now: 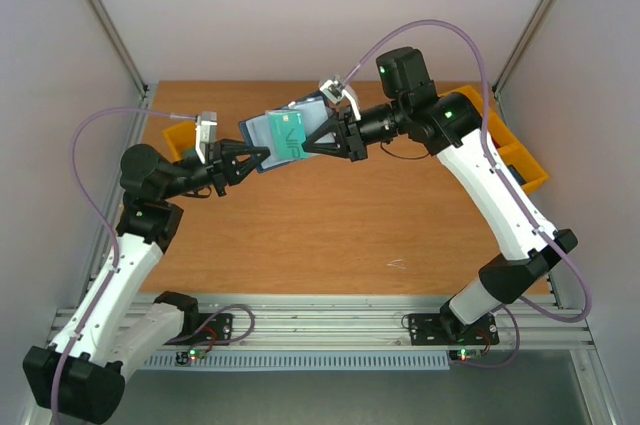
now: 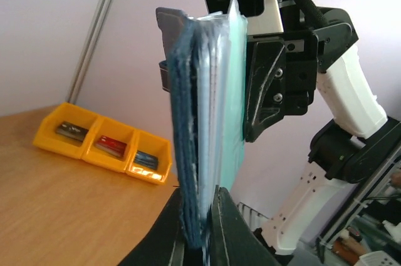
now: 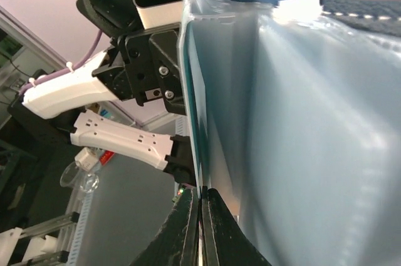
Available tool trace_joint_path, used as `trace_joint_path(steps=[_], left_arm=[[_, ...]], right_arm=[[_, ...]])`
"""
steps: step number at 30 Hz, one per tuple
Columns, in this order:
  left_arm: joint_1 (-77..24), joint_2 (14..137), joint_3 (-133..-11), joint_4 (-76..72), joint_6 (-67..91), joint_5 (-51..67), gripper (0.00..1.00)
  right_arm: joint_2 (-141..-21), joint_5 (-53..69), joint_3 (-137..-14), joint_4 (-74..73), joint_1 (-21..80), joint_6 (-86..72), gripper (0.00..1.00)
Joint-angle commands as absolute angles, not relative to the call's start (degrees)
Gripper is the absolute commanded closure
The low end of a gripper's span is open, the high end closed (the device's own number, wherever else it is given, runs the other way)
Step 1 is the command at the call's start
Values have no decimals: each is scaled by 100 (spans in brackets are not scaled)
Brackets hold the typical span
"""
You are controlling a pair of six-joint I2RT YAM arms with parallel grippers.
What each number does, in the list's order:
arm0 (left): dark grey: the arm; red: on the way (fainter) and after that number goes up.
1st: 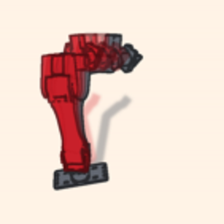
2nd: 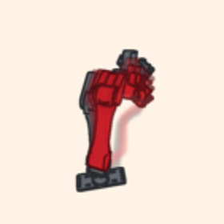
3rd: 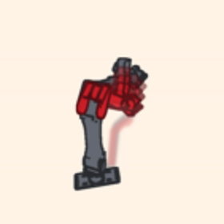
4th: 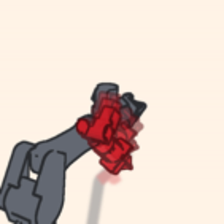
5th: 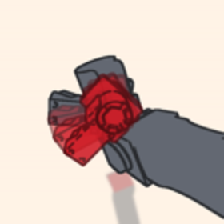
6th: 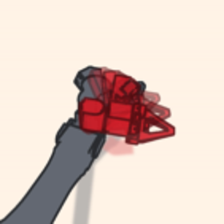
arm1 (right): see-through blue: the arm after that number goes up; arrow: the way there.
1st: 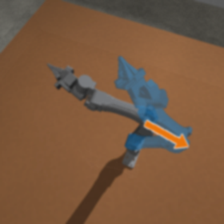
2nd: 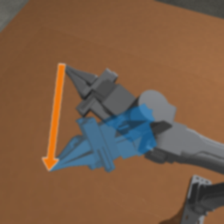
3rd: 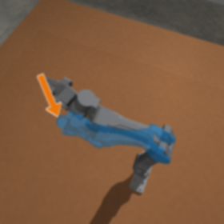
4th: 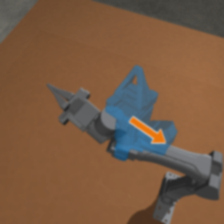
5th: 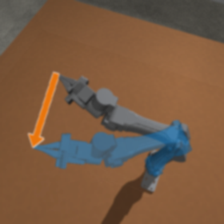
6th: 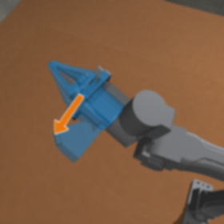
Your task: Take the credit cards out of the card holder
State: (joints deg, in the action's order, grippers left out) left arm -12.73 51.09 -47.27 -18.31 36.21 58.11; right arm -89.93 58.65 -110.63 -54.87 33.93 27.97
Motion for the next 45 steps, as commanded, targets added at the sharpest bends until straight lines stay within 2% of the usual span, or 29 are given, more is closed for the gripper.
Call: trace_joint_path(steps=[1,18,25,30,45], left_arm=[[-1270,5001,-4652,-2059,3535,5770,100],[-1263,4995,-4559,-1580,3265,5527,100],[-1265,5337,-4410,-989,3002,5283,100],[-1271,6036,-4309,-1108,2803,5404,100],[-1846,9215,-4769,-1270,2539,5877,100]], right_arm=[[-9016,5814,-11220,-5873,3380,3130,99],[-8556,4852,-10807,-6533,2079,3466,99],[-8383,4644,-10833,-6668,1934,3490,99],[-8271,4463,-10836,-6734,1934,3430,99],[-8099,4551,-10411,-6757,1932,3056,99]])
